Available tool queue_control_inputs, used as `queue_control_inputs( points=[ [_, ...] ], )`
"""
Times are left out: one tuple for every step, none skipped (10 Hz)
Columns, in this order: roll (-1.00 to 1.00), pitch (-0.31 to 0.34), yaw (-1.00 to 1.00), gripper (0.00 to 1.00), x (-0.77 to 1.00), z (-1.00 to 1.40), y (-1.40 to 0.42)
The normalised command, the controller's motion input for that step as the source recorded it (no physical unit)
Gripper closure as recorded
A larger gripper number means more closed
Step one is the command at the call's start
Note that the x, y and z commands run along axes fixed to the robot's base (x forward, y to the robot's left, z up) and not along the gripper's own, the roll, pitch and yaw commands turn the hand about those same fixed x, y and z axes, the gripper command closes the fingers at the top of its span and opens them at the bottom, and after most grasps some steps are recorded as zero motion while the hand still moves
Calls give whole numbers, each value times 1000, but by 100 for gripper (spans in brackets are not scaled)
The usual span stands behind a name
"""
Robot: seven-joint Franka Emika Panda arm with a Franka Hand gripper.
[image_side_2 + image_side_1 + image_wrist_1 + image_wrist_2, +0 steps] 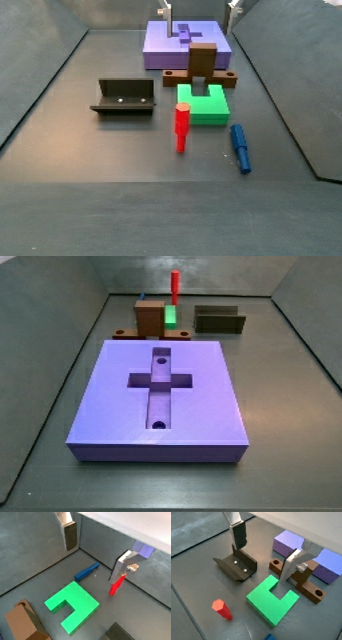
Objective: Pick up the green object. Move up. Place the green object on the fixture. Regrasp the green object. Move to above the board. Insert the green object.
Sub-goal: Pick up the green object.
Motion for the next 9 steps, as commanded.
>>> queue_control_inputs(
  points=[
    [0, 0, 0, 0, 0, -37, -51],
    [0, 0, -20, 0, 186, -43, -14],
    [-37, 6, -57, 0, 354, 0, 0],
    [-140, -69, -217, 0, 611, -511, -106],
    [-199, -76, -191, 0, 754, -671, -60],
    [-176, -31, -154, 0, 763, -726, -71],
    [-153, 0, -177, 0, 791, -774, -140],
    [-134, 0, -211, 0, 800, -737, -157],
    [-120, 0, -163, 0, 623, -849, -197]
  ],
)
